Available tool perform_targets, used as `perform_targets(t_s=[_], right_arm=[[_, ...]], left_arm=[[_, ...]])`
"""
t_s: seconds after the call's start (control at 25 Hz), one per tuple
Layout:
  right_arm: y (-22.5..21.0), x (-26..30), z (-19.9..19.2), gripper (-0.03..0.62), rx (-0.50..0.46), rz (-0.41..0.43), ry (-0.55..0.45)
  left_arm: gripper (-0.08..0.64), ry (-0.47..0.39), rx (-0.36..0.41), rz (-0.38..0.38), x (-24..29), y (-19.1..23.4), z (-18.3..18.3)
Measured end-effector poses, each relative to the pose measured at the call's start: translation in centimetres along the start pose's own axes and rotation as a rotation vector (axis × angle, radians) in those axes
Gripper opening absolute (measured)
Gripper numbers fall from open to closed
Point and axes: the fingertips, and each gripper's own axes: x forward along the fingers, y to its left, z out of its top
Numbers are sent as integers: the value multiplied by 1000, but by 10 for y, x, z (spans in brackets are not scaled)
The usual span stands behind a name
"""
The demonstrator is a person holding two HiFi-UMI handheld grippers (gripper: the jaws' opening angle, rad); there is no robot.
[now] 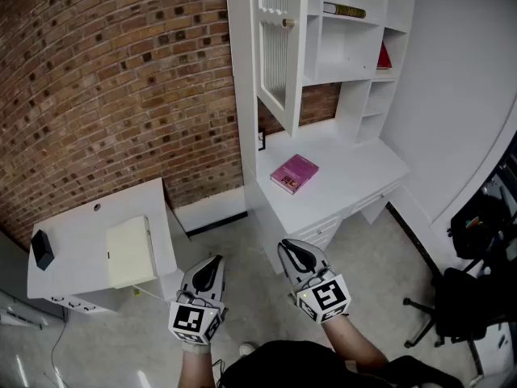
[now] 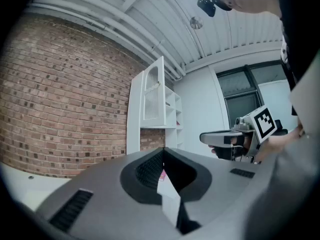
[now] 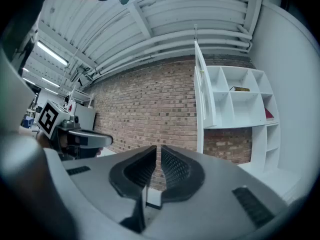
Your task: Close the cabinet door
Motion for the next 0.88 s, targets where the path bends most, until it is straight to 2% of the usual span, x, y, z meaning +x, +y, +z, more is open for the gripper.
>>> perform_targets(t_s=[0.28, 0.48, 0.64, 0.88], right_arm=[[23, 25, -4, 38, 0, 0, 13], [43, 49, -5, 38, 4, -20, 15], [56, 69, -6, 40, 29, -25, 6], [54, 94, -12, 40, 59, -43, 20]], left_arm=[[9, 9, -21, 32, -21, 39, -8], [9, -26, -18, 50, -42, 74, -9], [9, -38, -57, 74, -56, 104, -17], [9, -20, -99, 69, -49, 130, -37]])
